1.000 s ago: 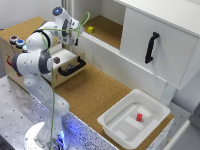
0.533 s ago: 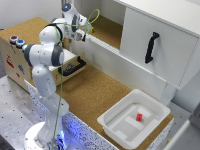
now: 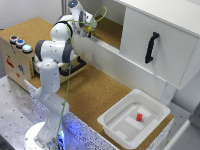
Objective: Pick up the yellow block
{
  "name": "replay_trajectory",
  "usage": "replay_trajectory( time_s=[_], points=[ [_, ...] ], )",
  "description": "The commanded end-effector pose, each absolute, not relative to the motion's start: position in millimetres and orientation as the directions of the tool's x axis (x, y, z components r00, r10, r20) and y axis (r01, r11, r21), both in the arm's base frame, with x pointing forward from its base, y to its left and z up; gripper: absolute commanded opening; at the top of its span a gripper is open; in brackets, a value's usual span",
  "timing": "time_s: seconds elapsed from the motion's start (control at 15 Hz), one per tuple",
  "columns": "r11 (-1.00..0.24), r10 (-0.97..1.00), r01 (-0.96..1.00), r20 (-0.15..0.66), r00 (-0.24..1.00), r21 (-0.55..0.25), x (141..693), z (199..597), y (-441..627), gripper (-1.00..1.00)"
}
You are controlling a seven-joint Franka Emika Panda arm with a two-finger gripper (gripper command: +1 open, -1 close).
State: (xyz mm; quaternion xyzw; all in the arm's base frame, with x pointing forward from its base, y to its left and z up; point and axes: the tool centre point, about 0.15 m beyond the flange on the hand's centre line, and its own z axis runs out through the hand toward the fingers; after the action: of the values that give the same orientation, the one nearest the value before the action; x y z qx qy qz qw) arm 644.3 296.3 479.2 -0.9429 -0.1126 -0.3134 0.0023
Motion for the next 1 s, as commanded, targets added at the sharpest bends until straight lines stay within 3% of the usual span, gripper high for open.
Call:
replay_trajectory(
  time_s=[0.0,0.13,0.27,0.33,0.93],
  points=[
    [-0.975,0.217,0.159,0.527,0.822,0.153,673,474,300,1.00],
    [-0.977,0.210,0.196,0.503,0.838,0.082,679,467,297,1.00],
    [-0.969,0.243,0.228,0.510,0.825,0.092,683,464,299,1.00],
    [-0.966,0.252,0.242,0.511,0.822,0.089,684,463,300,-1.00],
    [-0.968,0.246,0.228,0.523,0.816,0.100,681,463,281,-1.00]
  ],
)
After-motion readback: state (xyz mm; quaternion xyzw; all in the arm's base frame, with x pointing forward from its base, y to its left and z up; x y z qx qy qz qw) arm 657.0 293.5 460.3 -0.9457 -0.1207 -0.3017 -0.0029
